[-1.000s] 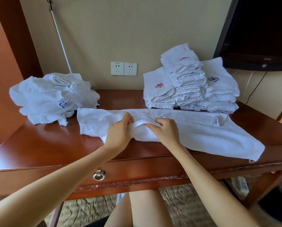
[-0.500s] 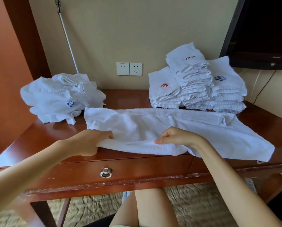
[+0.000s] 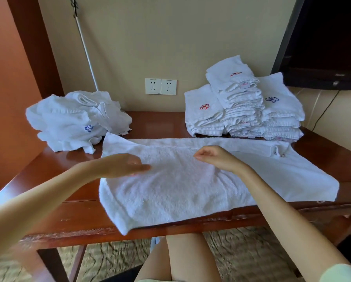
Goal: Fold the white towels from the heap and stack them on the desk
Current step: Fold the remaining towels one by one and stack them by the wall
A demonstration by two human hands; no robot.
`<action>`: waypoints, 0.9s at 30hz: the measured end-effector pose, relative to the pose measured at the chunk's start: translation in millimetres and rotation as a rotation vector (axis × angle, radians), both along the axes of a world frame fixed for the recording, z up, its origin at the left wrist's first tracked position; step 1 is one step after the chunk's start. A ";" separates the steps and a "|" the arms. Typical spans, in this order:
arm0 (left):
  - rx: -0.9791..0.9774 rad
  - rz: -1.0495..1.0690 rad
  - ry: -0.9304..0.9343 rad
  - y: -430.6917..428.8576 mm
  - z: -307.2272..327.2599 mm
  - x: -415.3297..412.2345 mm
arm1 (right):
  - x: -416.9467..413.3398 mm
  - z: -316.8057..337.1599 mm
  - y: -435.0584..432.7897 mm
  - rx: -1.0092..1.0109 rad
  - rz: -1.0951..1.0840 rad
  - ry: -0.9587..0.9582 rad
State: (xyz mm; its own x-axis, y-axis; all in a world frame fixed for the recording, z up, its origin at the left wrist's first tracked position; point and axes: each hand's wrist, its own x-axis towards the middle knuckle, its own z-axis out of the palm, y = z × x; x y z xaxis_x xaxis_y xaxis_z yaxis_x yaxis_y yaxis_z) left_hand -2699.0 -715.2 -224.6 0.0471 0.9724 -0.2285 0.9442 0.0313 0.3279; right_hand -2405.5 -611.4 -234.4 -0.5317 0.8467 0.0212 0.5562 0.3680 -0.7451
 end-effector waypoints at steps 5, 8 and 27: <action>0.134 -0.042 0.254 2.2 -42.7 9.9 | -1.9 -33.3 17.6 0.238 -0.056 -0.391; 0.146 -0.048 0.222 6.6 -56.7 3.4 | -0.6 -43.8 15.5 0.256 -0.054 -0.501; 0.211 0.009 0.222 15.1 -39.8 -4.3 | 4.3 -47.7 11.7 0.351 -0.148 -0.385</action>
